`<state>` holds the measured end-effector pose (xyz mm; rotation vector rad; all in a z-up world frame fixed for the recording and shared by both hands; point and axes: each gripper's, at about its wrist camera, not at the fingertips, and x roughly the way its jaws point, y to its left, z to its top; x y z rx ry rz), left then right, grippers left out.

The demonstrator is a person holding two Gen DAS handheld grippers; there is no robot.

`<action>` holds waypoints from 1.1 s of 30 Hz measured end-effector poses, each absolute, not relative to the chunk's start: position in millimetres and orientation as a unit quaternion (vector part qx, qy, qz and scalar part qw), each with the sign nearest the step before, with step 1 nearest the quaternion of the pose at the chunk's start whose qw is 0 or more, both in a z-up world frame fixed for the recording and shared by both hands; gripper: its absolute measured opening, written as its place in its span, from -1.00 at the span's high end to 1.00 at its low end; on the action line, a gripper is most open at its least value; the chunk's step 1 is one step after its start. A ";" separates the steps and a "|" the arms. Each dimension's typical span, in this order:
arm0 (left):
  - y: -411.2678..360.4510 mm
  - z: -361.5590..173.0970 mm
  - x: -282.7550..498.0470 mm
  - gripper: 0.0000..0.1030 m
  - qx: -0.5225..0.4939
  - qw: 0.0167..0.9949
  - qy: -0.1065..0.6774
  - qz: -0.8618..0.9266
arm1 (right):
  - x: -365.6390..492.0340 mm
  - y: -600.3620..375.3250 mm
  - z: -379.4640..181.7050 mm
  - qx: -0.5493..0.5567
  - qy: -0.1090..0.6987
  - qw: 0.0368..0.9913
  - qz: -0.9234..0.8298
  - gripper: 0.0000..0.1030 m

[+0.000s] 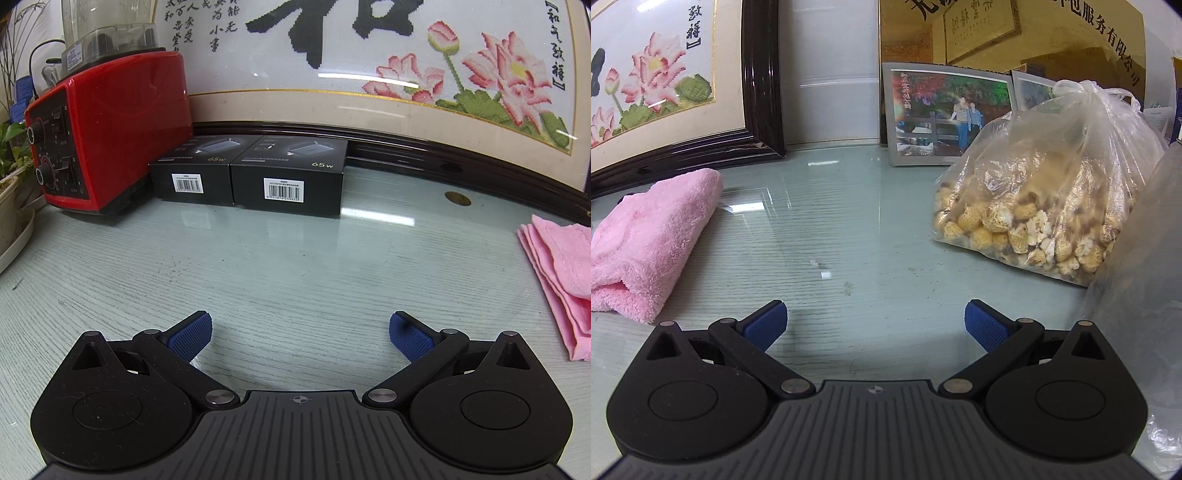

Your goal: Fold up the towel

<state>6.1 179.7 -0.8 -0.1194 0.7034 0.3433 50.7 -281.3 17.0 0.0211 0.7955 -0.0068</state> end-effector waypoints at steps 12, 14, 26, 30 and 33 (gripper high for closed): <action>181.1 -1.0 4.6 -1.00 -0.052 0.925 0.344 0.153 | 50.7 -281.5 17.4 0.009 0.387 0.922 -0.004 -1.00; 181.1 -1.0 4.5 -1.00 -0.052 0.925 0.344 0.152 | 50.7 -281.4 17.4 0.009 0.387 0.922 -0.004 -1.00; 181.5 -0.8 4.0 -1.00 -0.051 0.925 0.344 0.150 | 50.9 -281.4 17.2 0.009 0.387 0.922 -0.004 -1.00; 181.2 -0.9 4.1 -1.00 -0.050 0.925 0.344 0.151 | 50.9 -281.5 17.1 0.009 0.387 0.922 -0.004 -1.00; 181.1 -0.8 4.0 -1.00 -0.050 0.925 0.344 0.151 | 50.9 -281.5 17.1 0.009 0.387 0.922 -0.004 -1.00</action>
